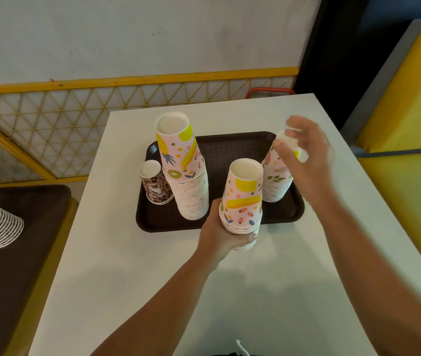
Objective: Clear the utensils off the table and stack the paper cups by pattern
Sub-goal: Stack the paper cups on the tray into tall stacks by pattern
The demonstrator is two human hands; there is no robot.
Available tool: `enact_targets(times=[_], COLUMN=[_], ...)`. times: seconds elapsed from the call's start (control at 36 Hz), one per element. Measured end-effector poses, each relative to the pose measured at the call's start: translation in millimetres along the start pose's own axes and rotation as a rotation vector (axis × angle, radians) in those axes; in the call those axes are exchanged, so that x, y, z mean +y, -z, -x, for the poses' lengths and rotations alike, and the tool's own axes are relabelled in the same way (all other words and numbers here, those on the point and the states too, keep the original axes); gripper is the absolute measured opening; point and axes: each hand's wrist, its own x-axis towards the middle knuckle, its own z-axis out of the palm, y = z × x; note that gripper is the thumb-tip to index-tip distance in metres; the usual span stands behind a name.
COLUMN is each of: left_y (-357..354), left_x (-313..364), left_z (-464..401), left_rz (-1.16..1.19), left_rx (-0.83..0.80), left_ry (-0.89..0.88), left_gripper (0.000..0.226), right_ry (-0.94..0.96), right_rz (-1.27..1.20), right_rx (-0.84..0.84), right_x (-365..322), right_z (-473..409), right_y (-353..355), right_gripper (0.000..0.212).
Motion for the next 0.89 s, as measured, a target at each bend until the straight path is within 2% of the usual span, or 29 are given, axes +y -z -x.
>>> enact_targets(times=[0.14,0.25,0.44,0.64,0.75,0.89], left_y=[-3,-3,-3,-1,0,0], left_x=[3,5,8,11,9,6], left_z=[2,5,11,12,10,9], left_rz=[0.029,0.023,0.010,-0.004,-0.005,-0.002], left_rx=[0.018,0.004,-0.005,-0.011,-0.006,0.003], left_ry=[0.001,-0.008,-0.013,-0.026,-0.023,-0.019], left_gripper=[0.085,0.085,0.090,0.081,0.083,0.082], right_ry=[0.018,0.008,0.019,0.036,-0.011,-0.006], right_rz=[-0.008,0.048,0.032,0.037,-0.149,-0.361], right_rx=[-0.267,-0.328,-0.262,-0.203,-0.117,0.102], right_x=[-17,-18,-25,-33,-40,-53], right_z=[34,48,51,41,24,-10], right_y=[-7,-12,-8,-1,7,28], right_gripper=[0.060,0.053,0.045,0.040,0.051,0.041])
